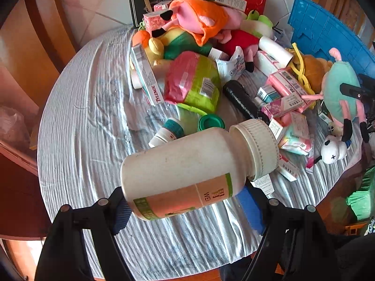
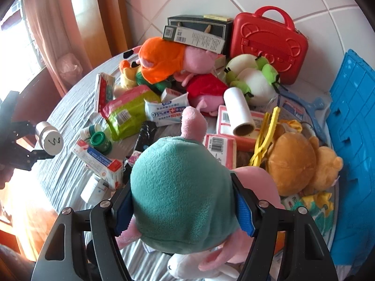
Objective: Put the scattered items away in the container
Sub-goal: 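Lift and carry the white bottle and pig plush over the blue crate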
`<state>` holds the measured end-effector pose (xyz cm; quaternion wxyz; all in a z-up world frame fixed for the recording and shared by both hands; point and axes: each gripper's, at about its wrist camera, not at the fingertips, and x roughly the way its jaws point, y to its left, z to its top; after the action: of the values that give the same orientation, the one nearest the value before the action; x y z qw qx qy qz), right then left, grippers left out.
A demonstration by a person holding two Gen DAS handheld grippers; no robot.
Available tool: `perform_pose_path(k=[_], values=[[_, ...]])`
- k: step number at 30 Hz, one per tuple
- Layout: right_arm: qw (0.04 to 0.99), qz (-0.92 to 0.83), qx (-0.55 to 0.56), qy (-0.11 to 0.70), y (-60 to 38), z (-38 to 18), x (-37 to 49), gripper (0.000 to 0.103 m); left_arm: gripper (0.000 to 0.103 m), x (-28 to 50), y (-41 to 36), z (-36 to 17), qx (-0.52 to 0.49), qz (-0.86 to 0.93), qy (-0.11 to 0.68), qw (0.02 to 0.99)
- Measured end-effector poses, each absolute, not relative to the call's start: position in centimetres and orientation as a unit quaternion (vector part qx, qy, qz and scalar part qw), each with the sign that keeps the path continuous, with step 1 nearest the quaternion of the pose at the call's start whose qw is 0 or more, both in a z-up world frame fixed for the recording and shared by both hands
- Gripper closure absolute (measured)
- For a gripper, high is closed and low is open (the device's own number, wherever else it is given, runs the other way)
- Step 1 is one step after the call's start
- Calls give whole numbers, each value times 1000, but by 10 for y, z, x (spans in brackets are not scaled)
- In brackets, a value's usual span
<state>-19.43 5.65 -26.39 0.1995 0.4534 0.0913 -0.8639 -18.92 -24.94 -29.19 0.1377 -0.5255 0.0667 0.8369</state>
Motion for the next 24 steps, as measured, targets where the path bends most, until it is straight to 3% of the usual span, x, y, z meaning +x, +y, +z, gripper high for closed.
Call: perform_pose_path(k=[24], values=[[210, -906, 363, 60, 112, -158, -185, 31, 24, -212, -188, -180, -434, 889, 68, 125]])
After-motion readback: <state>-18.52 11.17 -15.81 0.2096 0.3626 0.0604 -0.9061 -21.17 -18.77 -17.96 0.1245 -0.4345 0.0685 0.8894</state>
